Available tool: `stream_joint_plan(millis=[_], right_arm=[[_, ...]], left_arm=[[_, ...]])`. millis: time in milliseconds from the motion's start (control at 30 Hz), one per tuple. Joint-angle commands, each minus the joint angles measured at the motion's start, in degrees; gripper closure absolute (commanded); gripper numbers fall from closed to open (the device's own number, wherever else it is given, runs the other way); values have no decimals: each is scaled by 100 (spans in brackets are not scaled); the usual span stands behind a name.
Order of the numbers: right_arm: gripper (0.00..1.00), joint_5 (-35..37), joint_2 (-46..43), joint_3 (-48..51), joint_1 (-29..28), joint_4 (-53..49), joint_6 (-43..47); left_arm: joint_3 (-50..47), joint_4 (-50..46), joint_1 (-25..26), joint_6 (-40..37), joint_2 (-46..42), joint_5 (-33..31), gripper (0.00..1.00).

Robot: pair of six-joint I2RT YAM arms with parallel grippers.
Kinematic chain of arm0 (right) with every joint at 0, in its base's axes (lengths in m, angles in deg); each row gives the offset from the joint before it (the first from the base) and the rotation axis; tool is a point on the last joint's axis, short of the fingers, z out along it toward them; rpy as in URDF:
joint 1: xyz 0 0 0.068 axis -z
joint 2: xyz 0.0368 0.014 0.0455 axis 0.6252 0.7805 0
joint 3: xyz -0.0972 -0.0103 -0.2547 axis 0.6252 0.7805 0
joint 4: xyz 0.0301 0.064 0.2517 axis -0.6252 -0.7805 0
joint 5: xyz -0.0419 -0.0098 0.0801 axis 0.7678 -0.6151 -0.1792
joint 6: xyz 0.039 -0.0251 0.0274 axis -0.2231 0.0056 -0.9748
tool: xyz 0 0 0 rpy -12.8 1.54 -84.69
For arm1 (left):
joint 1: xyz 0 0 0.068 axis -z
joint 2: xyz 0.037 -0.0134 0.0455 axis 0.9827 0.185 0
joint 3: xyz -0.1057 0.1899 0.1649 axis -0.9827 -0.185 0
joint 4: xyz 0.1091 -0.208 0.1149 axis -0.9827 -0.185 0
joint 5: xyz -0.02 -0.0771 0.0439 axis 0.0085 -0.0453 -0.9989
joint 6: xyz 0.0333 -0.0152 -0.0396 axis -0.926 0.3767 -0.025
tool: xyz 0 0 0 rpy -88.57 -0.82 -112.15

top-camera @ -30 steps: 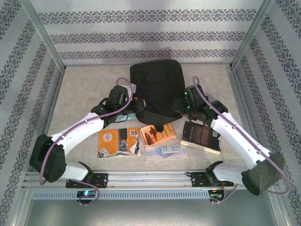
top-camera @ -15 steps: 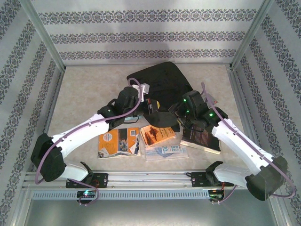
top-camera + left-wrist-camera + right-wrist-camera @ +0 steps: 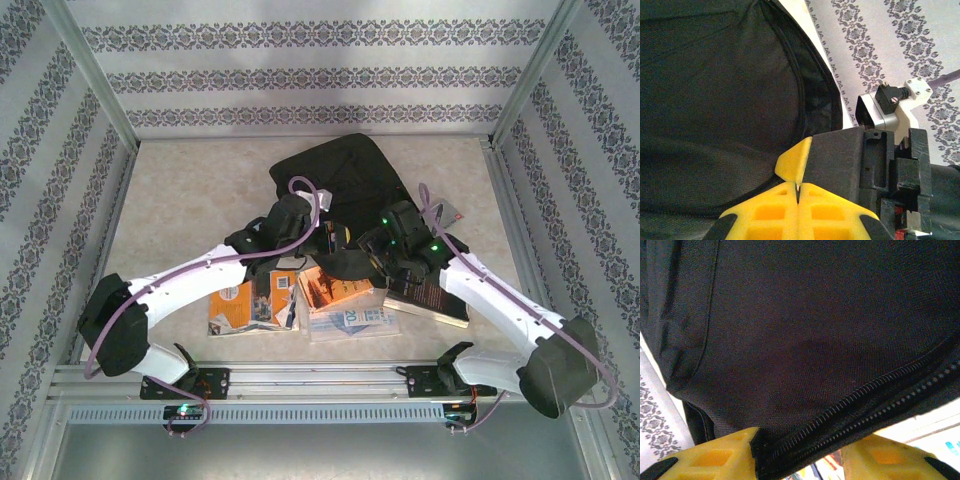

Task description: Pack the student bag

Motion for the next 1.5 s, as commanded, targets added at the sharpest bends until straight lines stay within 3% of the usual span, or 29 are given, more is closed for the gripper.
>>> stream_joint_plan(millis=[0,200,300,1033,1467], right_arm=[[62,141,153,109,-42,87,-28],[89,285,183,183,-46,33,95],[97,340,226,65,-67,-101,366],[100,882,71,5,-82,-581,1016],[100,906,2,-21,-68,-578,1531]], left_arm=[[-75,290,45,-126,-335,-212,100],[-312,125,-114,-299,-592,-488,100],[-415,54,-215,-368,-646,-604,100],[-750,-89,-1107,-684,-805,-827,100],[-597,-32,-1662,-984,-383,-763,100]])
